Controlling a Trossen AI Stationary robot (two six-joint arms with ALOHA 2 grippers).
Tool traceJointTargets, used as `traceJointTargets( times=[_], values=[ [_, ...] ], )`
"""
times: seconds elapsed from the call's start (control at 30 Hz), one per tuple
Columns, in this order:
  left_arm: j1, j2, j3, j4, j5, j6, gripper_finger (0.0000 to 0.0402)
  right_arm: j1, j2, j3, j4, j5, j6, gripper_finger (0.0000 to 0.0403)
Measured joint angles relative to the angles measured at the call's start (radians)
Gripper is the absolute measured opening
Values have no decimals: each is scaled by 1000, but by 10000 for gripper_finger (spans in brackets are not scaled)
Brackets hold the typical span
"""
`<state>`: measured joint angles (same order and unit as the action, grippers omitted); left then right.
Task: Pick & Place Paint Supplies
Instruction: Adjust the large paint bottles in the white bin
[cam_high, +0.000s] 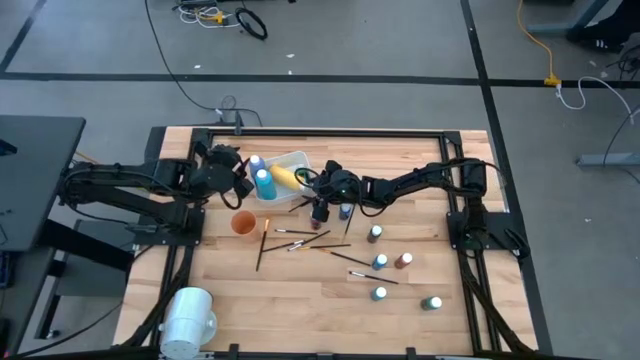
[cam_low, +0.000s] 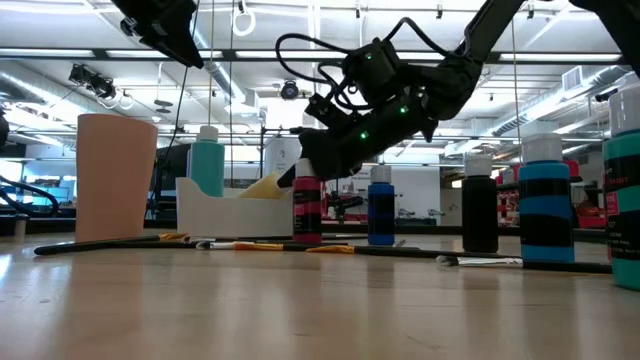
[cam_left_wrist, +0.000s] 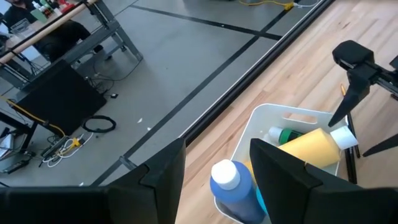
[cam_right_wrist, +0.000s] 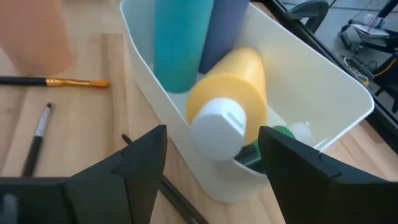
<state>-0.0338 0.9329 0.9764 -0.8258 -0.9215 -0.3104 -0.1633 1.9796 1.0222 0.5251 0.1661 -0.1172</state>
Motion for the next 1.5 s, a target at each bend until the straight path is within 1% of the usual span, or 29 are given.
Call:
traceJointTargets(
  times=[0.17,0.3,0.47,0.53,0.67,0.8,0.9,1.07,1.2,1.37,1.5],
  values=[
    [0,0,0,17,-1,16,189,-13,0,0,3,-8,13,216],
    [0,0,0,16,-1,19,189,-26,0,0,8,-65,48,177],
    [0,0,0,16,-1,19,189,-30,0,1,12,-66,80,125],
    [0,0,0,16,-1,19,189,-30,0,1,13,-64,75,114],
    [0,0,0,16,-1,19,189,-30,0,1,14,-64,77,114],
    [0,0,0,16,-1,19,189,-30,-2,1,14,-46,75,123],
    [0,0,0,16,-1,19,189,-30,-13,1,6,-45,75,120],
    [0,0,1,16,0,19,189,-30,-62,-1,0,-54,60,115],
    [0,0,1,16,8,19,189,-30,-109,0,-59,-59,53,115],
    [0,0,1,16,25,19,189,-30,-159,0,-120,-113,53,115],
    [0,0,1,16,25,19,189,-29,-164,0,-111,-171,77,115]
  ],
)
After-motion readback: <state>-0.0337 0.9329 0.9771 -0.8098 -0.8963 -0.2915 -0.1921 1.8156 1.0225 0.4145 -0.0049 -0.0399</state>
